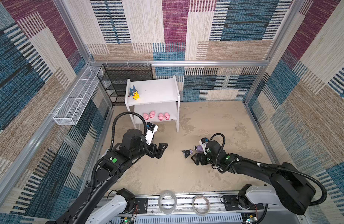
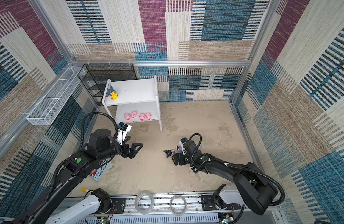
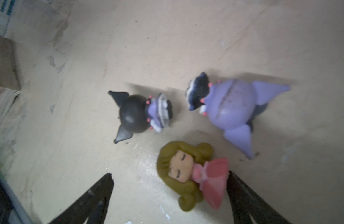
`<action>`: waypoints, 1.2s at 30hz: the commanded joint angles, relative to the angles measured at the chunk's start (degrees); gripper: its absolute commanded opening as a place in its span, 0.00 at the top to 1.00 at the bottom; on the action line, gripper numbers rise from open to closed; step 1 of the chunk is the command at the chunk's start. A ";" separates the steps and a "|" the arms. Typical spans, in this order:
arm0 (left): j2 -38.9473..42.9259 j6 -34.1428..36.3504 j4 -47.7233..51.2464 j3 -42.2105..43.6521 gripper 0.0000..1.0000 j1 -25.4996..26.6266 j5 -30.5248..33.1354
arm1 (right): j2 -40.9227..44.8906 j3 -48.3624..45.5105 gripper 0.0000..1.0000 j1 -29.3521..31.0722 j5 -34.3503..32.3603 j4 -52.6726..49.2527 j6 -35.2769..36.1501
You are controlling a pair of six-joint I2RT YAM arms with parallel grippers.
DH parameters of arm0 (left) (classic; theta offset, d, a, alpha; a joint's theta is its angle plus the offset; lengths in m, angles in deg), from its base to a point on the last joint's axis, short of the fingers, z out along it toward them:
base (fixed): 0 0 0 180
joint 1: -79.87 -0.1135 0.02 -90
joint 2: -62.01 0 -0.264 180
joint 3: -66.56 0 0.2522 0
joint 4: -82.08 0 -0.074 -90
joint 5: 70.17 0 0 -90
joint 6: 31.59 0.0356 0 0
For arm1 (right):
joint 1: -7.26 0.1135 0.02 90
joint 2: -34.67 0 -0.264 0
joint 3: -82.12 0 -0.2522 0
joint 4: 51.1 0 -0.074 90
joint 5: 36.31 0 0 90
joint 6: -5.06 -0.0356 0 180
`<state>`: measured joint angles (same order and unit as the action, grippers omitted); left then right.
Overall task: Place and organize the plastic toys onto the shelf
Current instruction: 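Lower the right gripper onto the blonde figurine in pink dress and close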
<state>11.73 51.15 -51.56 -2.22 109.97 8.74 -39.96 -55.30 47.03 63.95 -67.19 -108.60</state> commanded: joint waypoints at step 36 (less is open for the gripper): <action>-5.66 -2.14 -4.98 -0.43 0.02 -0.01 -3.67 | -9.04 2.91 0.51 4.97 -9.86 3.82 9.41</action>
<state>6.35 49.57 -55.04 -2.48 110.00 5.94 -48.76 -52.37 51.92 55.34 -65.02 -100.04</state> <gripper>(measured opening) 0.985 0.498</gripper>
